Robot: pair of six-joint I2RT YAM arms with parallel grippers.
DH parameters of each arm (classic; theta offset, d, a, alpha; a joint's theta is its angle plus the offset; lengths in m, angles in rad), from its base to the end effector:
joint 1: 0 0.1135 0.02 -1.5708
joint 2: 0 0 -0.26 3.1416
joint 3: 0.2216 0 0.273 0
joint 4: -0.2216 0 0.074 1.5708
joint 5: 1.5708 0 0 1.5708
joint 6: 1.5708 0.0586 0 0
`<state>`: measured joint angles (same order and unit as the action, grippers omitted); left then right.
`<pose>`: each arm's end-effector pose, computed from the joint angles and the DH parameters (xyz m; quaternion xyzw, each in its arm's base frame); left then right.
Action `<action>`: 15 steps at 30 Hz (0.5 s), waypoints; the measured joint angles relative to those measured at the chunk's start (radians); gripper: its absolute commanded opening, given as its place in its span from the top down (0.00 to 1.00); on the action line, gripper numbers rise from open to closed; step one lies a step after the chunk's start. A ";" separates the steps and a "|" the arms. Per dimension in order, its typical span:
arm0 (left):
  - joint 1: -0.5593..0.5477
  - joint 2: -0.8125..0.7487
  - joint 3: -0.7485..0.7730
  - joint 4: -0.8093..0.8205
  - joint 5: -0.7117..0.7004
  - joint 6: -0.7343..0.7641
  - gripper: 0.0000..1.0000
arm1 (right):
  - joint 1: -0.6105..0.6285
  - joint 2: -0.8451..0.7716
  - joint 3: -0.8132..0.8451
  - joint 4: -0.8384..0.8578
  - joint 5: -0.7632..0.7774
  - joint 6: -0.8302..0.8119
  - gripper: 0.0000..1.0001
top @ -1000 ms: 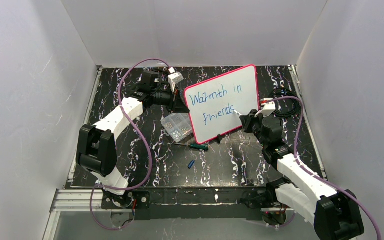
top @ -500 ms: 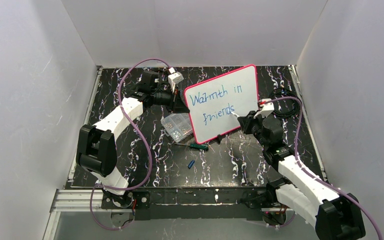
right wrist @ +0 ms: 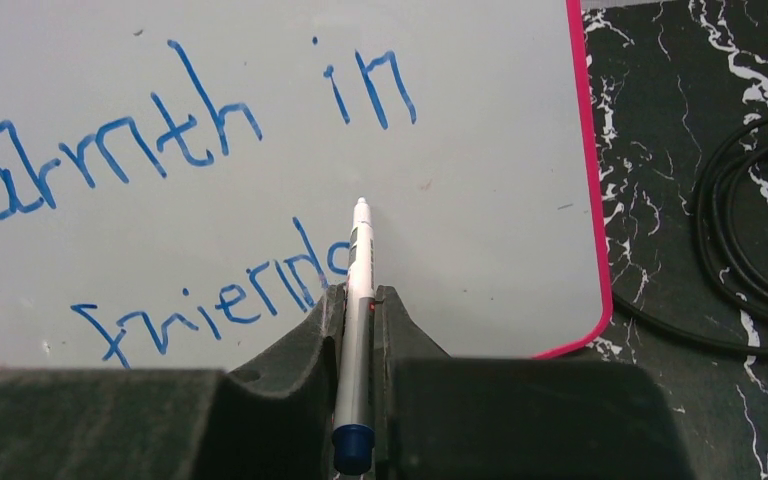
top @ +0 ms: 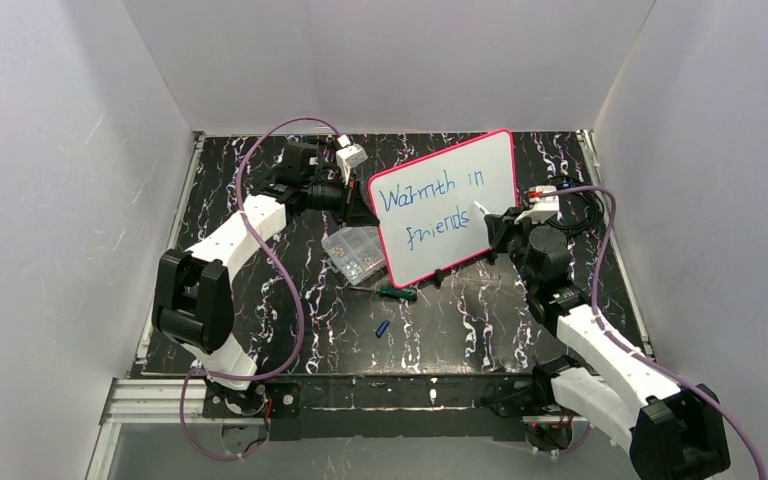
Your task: Write a sentence on the whiteboard
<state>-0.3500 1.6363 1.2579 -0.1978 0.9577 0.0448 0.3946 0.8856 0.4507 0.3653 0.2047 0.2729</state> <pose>0.3565 -0.1812 0.2716 0.3685 0.7218 -0.4646 0.3569 0.2384 0.0864 0.2479 0.0253 0.7303 0.1517 0.6655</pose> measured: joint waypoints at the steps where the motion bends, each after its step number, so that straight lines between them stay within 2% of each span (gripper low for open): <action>1: 0.000 0.000 0.000 0.000 0.000 0.000 1.00 | 0.000 0.008 0.005 0.007 0.000 -0.002 0.99; 15: 0.000 0.000 0.000 0.000 0.000 0.000 1.00 | 0.000 0.072 0.019 0.053 -0.009 -0.014 0.99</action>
<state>-0.3500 1.6363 1.2579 -0.1978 0.9577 0.0448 0.3946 0.9577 0.4694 0.4183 0.1959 0.2588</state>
